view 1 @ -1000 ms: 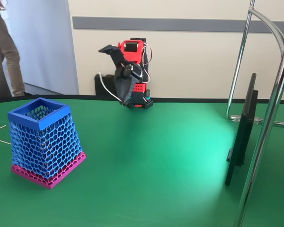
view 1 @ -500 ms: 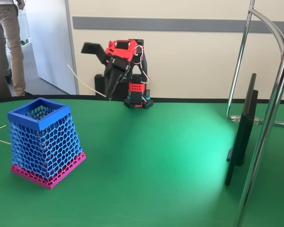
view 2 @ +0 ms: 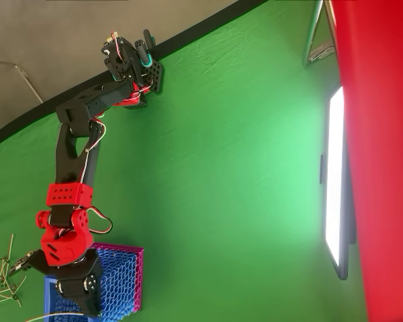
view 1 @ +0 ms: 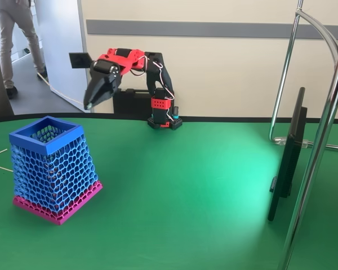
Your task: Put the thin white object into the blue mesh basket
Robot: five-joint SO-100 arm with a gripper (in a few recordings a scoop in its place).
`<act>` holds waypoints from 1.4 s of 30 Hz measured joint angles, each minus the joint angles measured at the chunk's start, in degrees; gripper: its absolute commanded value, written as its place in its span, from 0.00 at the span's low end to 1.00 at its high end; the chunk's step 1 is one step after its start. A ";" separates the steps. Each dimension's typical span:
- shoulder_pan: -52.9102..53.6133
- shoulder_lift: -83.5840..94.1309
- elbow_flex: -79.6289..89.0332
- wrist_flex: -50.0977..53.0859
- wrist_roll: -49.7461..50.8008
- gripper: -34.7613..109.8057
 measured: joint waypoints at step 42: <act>4.83 -8.26 -1.32 -12.83 47.72 0.44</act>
